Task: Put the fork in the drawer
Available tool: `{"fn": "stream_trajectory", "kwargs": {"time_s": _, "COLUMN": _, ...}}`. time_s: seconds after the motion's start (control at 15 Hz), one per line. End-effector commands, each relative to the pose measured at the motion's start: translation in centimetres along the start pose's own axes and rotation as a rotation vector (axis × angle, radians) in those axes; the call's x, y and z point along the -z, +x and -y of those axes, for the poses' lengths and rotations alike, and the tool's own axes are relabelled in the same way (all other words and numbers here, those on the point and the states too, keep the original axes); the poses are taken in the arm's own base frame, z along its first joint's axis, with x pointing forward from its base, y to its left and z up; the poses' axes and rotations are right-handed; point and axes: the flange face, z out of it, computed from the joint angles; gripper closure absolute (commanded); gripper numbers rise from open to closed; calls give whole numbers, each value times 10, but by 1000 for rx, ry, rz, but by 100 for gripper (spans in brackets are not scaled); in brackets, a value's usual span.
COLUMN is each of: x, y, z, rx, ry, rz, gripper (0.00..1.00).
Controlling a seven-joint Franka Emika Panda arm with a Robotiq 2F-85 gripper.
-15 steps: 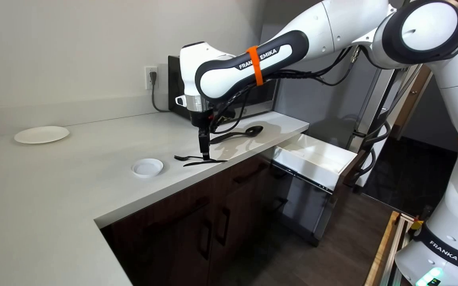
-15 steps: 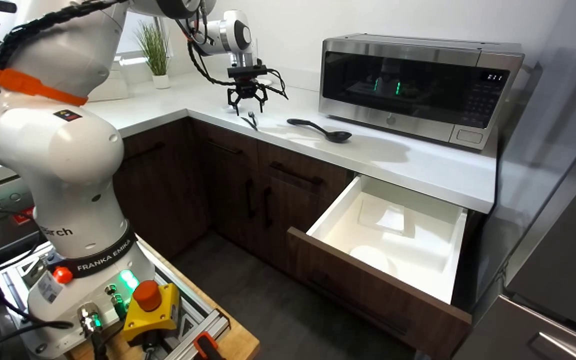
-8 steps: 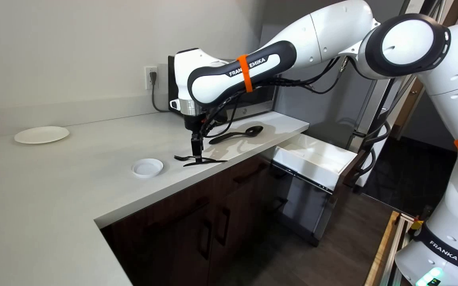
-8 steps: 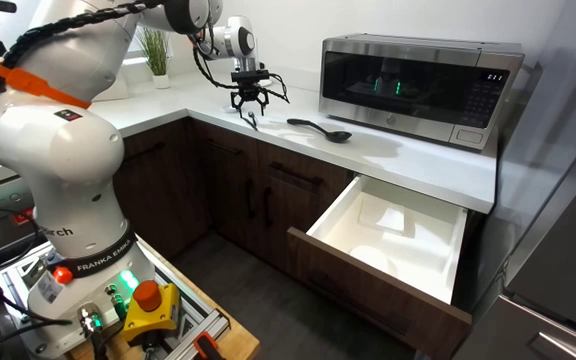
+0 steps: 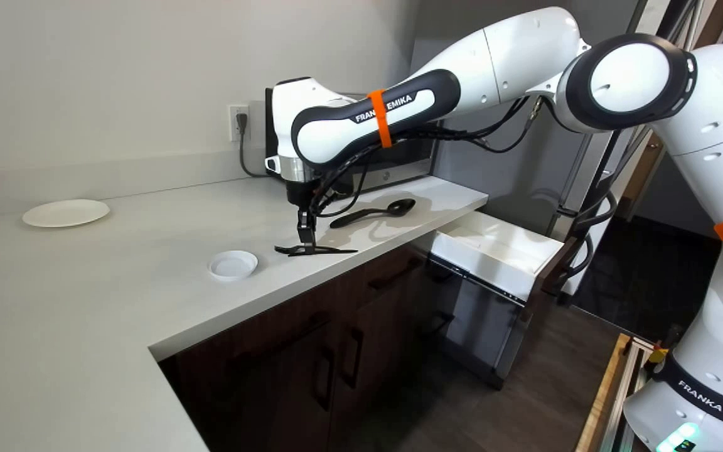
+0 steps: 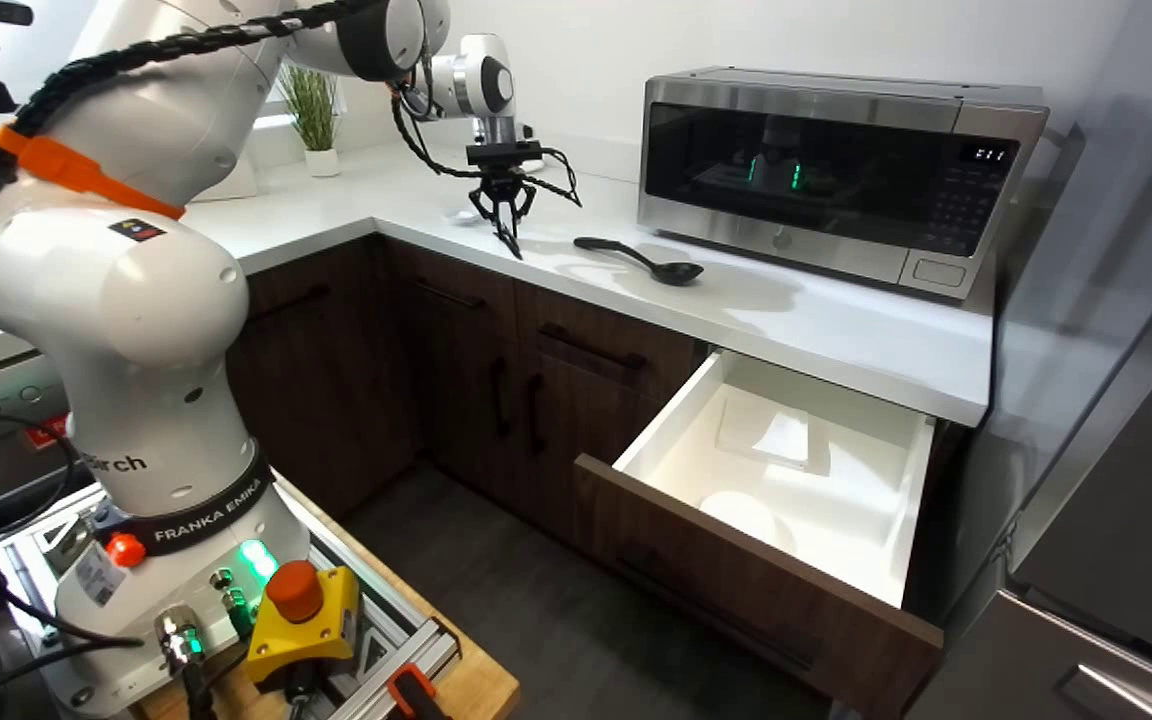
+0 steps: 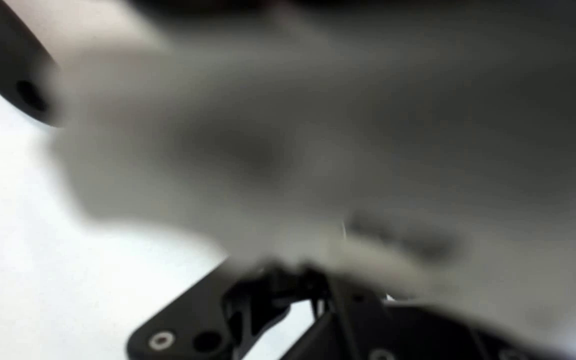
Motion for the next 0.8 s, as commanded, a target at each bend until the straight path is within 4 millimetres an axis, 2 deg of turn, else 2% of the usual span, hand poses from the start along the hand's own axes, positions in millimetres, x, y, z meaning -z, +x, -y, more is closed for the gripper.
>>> {"fn": "stream_trajectory", "kwargs": {"time_s": 0.0, "x": -4, "y": 2, "z": -2, "rx": -15, "ry": 22, "rz": 17, "gripper": 99}}
{"fn": "stream_trajectory", "kwargs": {"time_s": 0.2, "x": 0, "y": -1, "z": 1, "rx": -17, "ry": 28, "rz": 24, "gripper": 100}}
{"fn": "stream_trajectory", "kwargs": {"time_s": 0.33, "x": 14, "y": -5, "z": 4, "rx": -18, "ry": 28, "rz": 9, "gripper": 99}}
{"fn": "stream_trajectory", "kwargs": {"time_s": 0.47, "x": 36, "y": -14, "z": 7, "rx": -19, "ry": 22, "rz": -18, "gripper": 99}}
{"fn": "stream_trajectory", "kwargs": {"time_s": 0.6, "x": 57, "y": -33, "z": 6, "rx": -39, "ry": 12, "rz": -22, "gripper": 99}}
{"fn": "stream_trajectory", "kwargs": {"time_s": 0.73, "x": 69, "y": -64, "z": -6, "rx": -138, "ry": 13, "rz": -4, "gripper": 99}}
